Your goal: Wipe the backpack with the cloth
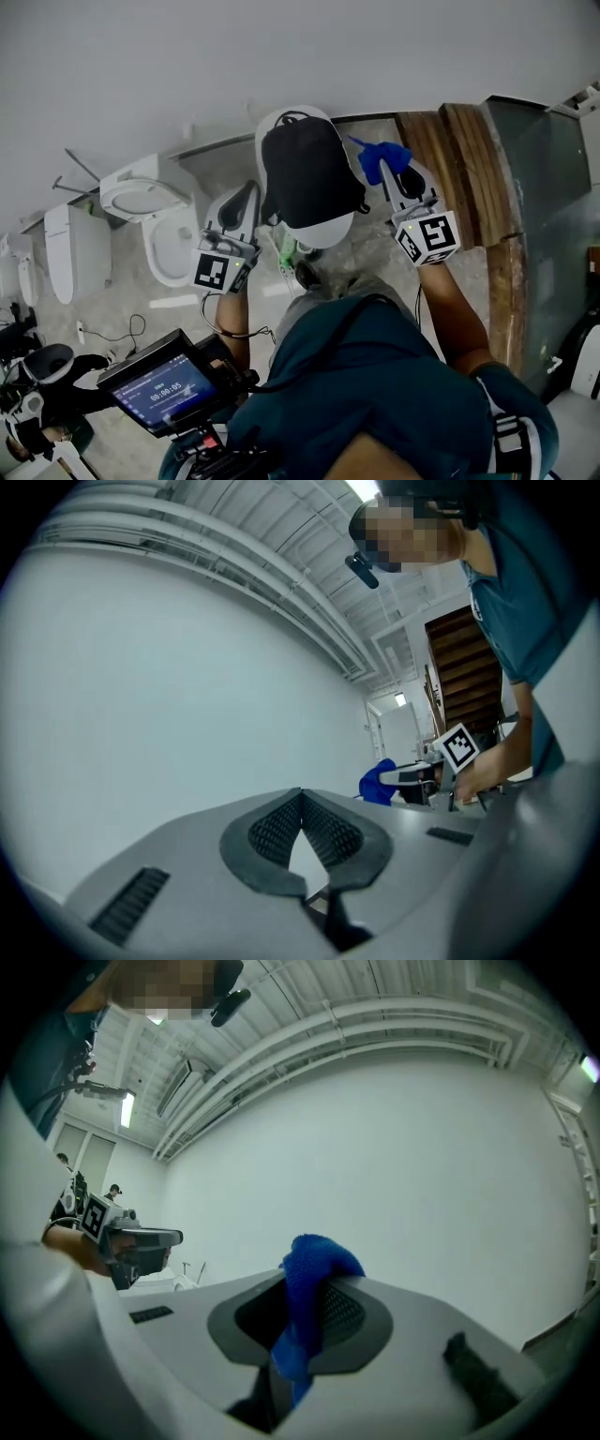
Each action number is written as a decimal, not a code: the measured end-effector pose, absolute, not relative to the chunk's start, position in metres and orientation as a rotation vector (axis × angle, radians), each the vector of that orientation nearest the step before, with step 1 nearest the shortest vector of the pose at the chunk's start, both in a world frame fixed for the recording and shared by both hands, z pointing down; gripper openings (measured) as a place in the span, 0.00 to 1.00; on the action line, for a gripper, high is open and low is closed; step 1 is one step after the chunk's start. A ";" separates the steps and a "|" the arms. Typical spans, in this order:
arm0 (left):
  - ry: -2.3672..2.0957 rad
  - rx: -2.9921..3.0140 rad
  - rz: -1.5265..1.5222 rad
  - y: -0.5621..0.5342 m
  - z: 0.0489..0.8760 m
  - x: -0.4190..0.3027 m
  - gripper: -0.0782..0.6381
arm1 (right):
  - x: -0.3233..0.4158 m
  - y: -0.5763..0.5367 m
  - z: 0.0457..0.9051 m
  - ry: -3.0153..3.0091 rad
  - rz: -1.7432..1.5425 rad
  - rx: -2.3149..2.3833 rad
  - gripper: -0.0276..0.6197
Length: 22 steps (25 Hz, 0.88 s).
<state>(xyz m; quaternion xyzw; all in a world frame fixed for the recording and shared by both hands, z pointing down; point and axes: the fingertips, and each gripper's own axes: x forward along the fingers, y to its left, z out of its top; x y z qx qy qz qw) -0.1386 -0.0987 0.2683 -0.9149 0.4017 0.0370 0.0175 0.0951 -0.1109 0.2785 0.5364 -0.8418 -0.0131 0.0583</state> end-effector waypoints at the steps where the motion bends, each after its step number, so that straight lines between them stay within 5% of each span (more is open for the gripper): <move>1: 1.242 -2.848 0.119 -0.097 0.269 -0.135 0.12 | 0.101 -0.112 0.286 -2.533 -0.027 1.631 0.12; 22: 1.462 -2.963 -0.126 -0.241 0.427 -0.103 0.12 | 0.181 -0.229 0.763 -2.040 1.030 1.421 0.12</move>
